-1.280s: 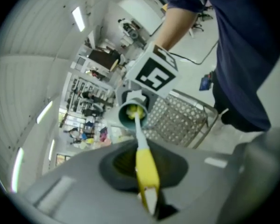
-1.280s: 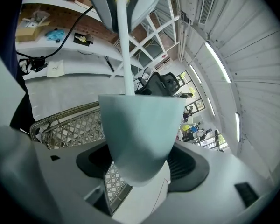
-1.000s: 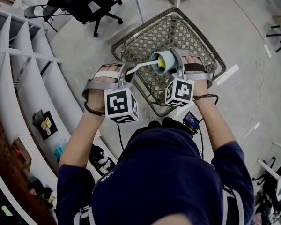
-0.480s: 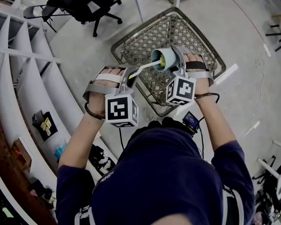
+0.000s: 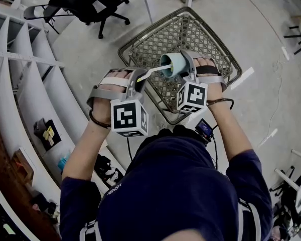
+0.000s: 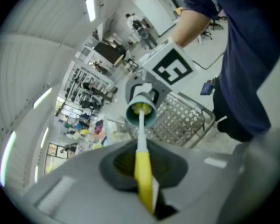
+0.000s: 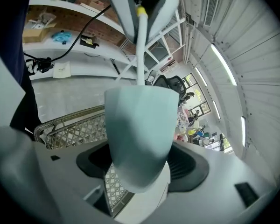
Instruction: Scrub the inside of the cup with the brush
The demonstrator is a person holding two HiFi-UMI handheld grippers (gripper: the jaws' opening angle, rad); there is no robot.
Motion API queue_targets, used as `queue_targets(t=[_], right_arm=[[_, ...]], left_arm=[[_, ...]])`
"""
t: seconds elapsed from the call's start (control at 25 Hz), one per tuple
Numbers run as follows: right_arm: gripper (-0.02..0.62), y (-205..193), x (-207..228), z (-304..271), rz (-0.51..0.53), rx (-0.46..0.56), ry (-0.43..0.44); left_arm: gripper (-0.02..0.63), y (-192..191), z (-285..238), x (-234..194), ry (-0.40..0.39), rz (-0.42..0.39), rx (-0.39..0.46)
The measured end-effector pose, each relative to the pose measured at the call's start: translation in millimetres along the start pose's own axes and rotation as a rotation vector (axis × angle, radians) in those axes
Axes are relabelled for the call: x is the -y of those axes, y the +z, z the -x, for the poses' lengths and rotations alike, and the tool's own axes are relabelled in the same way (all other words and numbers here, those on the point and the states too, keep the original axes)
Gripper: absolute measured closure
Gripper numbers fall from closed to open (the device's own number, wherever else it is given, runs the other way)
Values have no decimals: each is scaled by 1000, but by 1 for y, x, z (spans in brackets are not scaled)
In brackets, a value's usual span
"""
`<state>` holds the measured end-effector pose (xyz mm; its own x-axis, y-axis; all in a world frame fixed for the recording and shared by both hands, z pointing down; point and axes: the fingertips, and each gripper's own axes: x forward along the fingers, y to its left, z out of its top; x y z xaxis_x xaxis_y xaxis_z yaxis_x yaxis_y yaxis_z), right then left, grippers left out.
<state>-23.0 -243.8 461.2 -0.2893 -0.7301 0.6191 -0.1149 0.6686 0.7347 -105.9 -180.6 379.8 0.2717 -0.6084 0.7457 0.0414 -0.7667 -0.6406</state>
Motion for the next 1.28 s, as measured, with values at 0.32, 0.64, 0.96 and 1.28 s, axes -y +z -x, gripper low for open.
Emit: queue_targets(t=[0.32, 0.64, 0.96, 1.28], right_arm=[[245, 5, 7, 5, -37, 36, -21], [245, -19, 19, 16, -207, 44, -42], [245, -8, 54, 44, -685, 278, -2], [245, 12, 69, 75, -1086, 541, 115]], left_arm=[[578, -13, 7, 8, -13, 26, 11], [578, -27, 43, 4, 6, 202, 127], [578, -38, 77, -23, 159, 410, 262], [578, -42, 83, -36, 222, 826, 506]])
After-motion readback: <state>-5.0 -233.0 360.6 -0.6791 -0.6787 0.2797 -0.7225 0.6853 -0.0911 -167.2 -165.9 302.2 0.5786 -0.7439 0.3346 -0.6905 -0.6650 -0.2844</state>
